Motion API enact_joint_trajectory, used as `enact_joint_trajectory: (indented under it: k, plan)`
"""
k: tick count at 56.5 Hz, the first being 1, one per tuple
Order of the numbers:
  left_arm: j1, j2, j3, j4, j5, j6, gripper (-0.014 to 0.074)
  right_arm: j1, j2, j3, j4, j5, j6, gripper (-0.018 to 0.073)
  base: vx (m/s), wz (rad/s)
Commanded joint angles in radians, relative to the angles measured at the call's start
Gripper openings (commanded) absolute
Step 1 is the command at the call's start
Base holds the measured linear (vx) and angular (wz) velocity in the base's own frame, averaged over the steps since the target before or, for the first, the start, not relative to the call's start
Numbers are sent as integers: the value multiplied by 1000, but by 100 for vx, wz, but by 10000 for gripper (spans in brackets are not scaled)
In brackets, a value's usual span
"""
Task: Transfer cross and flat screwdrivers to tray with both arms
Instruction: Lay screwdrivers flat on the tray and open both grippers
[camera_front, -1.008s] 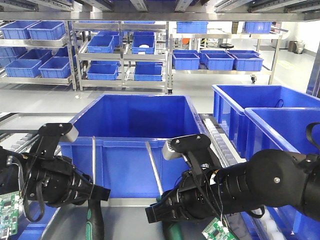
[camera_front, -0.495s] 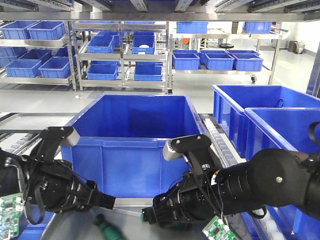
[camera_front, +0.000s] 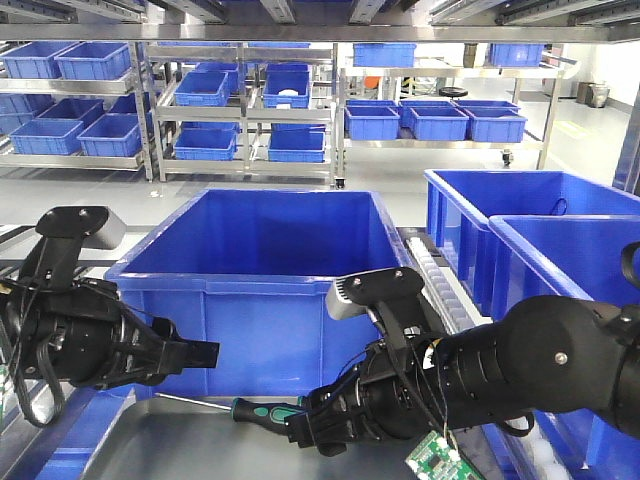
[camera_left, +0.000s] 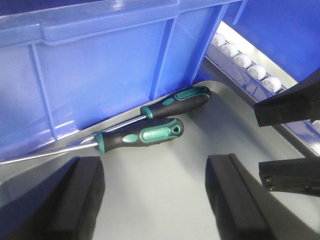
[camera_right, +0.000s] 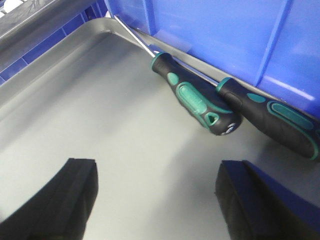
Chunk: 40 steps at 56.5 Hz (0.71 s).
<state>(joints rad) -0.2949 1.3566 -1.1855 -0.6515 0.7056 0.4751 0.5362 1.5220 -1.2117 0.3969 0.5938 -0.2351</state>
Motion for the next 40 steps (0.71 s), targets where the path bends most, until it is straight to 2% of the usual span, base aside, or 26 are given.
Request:
enact_joint_trajectory:
  k: [1,13,19,22,32,35,40]
  plan:
    - [-5,-32,-35,-37,-55,2,556,-1,-41,-33,10,-56,-2,568,0,0]
    - [-5,-32,-34,25,-30,2,556,-1,-41,-33,10,-53,-2,568,0,0]
    - [-5,-77,-24,124,-7,-13,550,-1,-41,-33,10,-53,-2,568,0,0]
    - [-5,-121,4,172,-16,-59,539,-1,-41,-33,10,-51,-2,568,0,0]
    - [15,-350,211,403,-123,-319,444,-1,-41,-33,10,-48,-2,568,0,0]
    - [27,-437,305,455,-172,-352,409,-1,-41,-33,10,-48,-2,568,0,0]
    - [57,-570,462,489,-285,-369,323,-1,-41,-33,10,-48,-2,568,0,0]
